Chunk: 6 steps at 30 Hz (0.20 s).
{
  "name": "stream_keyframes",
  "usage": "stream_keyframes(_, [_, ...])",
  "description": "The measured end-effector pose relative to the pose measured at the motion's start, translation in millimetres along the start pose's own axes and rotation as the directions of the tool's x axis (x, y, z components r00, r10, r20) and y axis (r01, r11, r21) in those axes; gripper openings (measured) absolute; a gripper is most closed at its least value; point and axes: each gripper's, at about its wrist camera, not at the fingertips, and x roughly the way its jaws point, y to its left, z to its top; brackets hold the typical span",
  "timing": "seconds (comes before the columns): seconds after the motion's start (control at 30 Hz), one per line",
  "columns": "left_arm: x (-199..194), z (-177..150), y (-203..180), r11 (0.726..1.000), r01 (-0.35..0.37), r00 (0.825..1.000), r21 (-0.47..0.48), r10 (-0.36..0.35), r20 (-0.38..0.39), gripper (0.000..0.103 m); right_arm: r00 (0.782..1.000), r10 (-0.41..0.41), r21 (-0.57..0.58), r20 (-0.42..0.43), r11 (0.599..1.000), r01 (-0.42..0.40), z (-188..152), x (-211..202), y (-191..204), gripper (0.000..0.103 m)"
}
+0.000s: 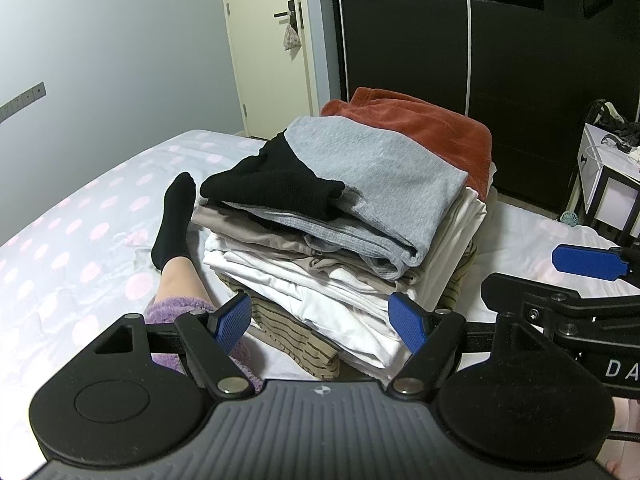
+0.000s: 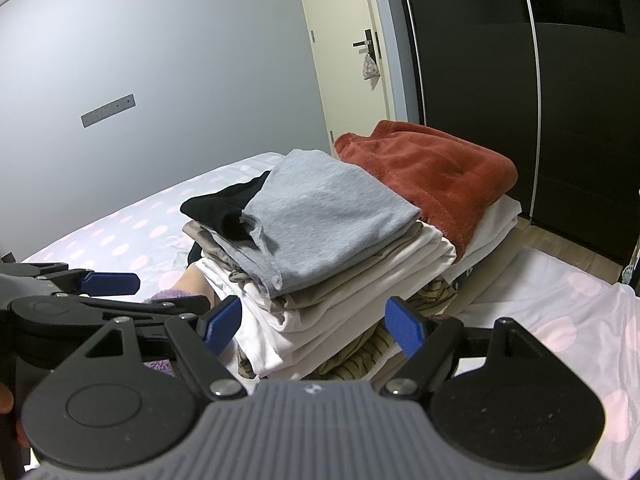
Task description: Fold clothes
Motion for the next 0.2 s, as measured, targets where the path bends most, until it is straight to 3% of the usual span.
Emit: stream_keyframes(0.2, [0.5,-1.2,1.6,1.000,0.014,1.000,-0.005,-0.014,0.007,0.074,1.000,0.005,-0.003,-0.002,1.000,-0.005,0.5,-0.2,0.3,0.081])
